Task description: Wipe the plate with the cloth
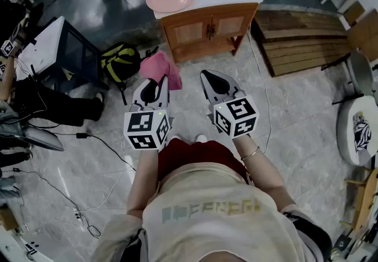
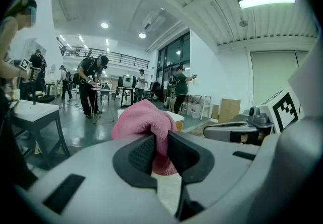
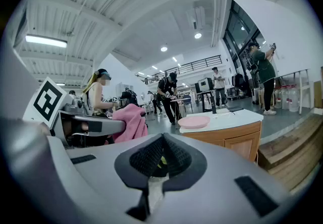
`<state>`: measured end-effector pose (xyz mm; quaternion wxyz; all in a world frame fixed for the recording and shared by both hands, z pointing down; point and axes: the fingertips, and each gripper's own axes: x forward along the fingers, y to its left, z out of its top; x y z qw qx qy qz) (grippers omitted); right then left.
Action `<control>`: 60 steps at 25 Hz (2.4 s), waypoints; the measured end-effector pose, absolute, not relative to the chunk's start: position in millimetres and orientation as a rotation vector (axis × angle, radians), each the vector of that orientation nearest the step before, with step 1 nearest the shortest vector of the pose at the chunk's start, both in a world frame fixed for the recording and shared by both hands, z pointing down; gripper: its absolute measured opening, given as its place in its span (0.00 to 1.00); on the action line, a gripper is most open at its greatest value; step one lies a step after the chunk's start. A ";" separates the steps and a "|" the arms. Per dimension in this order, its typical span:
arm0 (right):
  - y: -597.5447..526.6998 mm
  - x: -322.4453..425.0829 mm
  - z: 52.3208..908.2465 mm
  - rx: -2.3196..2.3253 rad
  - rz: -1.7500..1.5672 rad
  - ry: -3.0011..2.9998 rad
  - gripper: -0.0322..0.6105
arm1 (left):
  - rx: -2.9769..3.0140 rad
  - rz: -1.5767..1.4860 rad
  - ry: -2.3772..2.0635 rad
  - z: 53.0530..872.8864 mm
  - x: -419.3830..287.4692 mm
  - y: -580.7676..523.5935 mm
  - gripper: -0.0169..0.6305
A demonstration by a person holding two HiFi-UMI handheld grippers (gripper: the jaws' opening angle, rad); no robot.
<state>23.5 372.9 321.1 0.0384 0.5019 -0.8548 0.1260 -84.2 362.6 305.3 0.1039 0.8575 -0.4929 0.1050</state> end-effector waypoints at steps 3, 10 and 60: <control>376.1 31.5 323.4 1.543 0.403 -2.617 0.11 | 2.516 0.310 -1.460 306.8 -80.3 366.4 0.13; 359.6 47.1 314.9 1.571 0.433 -2.638 0.11 | 2.503 0.307 -1.514 298.7 -82.1 354.9 0.13; -51.8 39.5 352.2 1.827 0.533 -2.318 0.11 | 2.560 0.359 -1.268 340.1 -105.0 -73.9 0.13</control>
